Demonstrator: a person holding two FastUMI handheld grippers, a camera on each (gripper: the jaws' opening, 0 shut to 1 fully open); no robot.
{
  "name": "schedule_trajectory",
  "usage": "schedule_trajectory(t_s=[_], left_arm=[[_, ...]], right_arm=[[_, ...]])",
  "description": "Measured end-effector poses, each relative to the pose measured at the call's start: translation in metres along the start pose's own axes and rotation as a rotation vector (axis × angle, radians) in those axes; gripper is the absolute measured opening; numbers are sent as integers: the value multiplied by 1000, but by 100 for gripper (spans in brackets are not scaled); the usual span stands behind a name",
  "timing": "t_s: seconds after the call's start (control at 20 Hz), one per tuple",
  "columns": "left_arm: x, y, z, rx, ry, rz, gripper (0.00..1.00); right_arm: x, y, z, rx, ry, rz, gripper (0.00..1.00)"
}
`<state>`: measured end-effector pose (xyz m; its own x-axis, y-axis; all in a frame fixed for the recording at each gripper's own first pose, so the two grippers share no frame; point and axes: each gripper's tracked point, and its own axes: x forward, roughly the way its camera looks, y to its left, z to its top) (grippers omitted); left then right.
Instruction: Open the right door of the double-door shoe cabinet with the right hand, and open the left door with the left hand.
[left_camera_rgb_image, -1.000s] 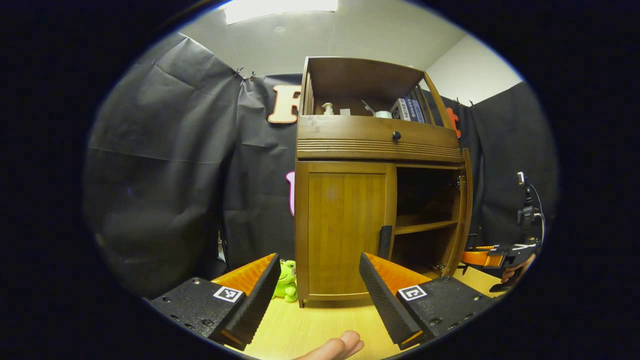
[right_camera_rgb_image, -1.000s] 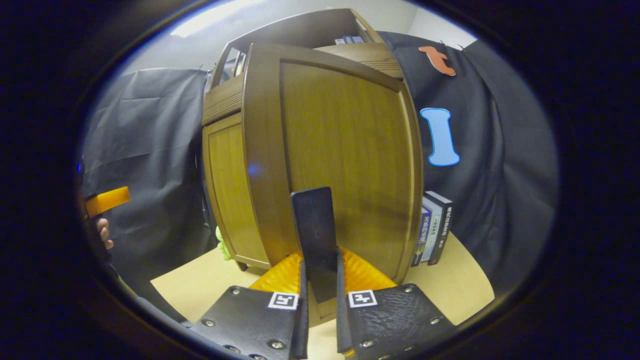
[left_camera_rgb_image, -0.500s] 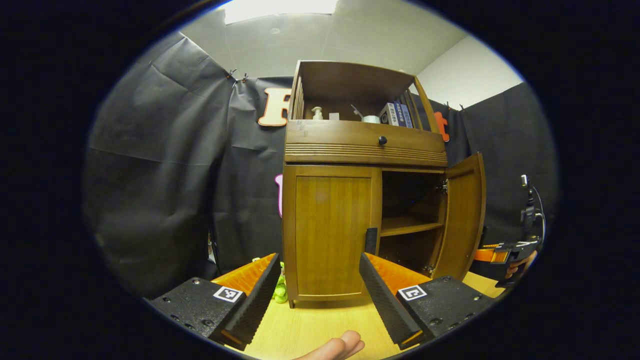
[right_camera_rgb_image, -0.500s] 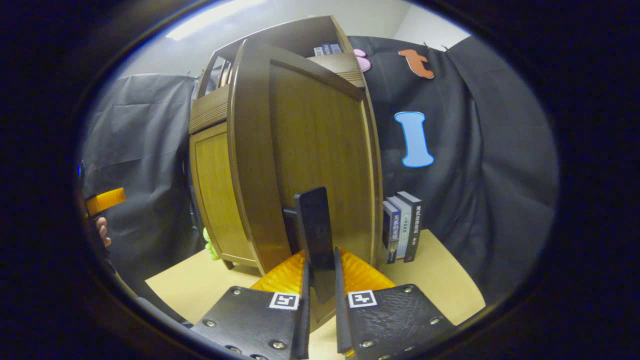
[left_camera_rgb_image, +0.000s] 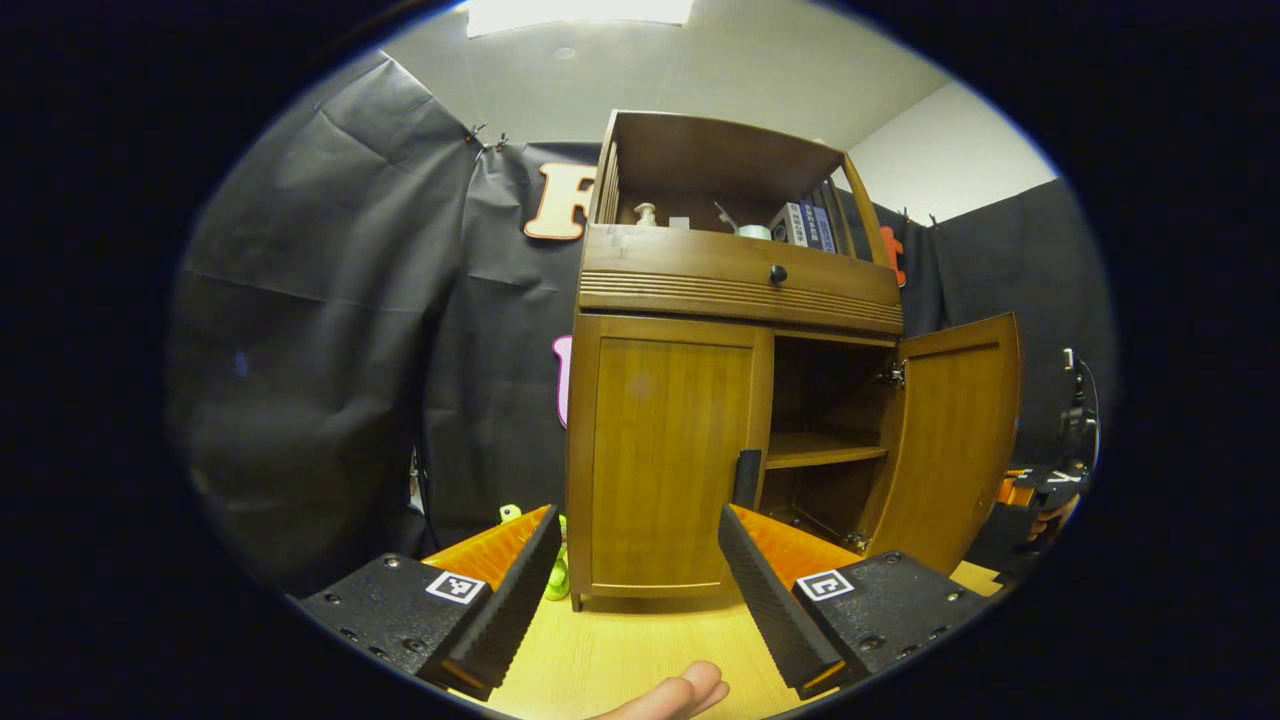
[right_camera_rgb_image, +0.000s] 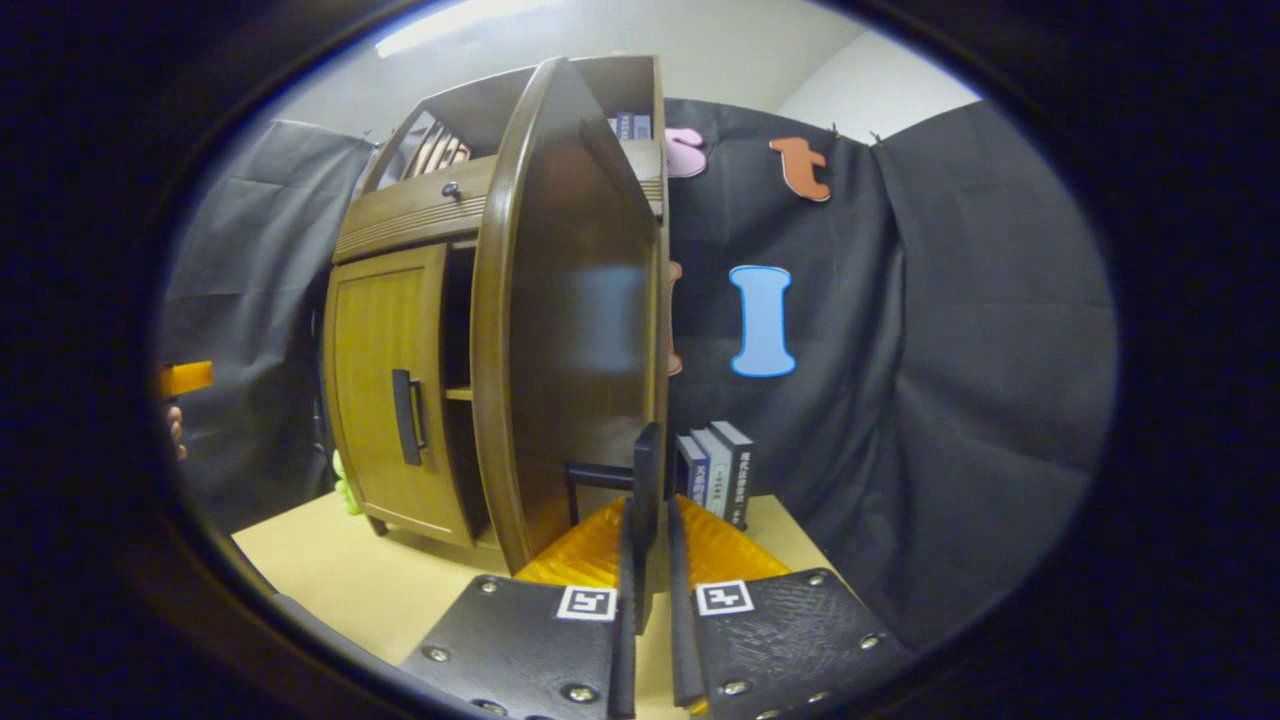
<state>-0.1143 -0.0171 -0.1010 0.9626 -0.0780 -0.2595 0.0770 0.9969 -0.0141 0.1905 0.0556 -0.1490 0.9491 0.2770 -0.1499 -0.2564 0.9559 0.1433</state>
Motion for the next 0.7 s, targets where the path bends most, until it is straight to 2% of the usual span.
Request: schedule_trajectory(t_s=[0.25,0.3,0.35,0.45,0.55,0.7], left_arm=[[7,-6,-13,14,20,-10,98],[8,-7,-16,9,30,-14,98],[10,-10,-20,5,37,-21,98],[13,-13,-24,3,44,-29,98],[17,-15,-27,8,41,-33,98],[26,-18,-37,20,60,-44,97]], right_arm=[[3,-8,3,35,-22,-18,15],[4,-8,2,42,-24,-12,26],[6,-9,2,44,-30,-9,22],[4,-12,3,37,-33,-13,28],[4,-20,2,40,-29,-32,25],[3,-24,1,55,-37,-49,51]])
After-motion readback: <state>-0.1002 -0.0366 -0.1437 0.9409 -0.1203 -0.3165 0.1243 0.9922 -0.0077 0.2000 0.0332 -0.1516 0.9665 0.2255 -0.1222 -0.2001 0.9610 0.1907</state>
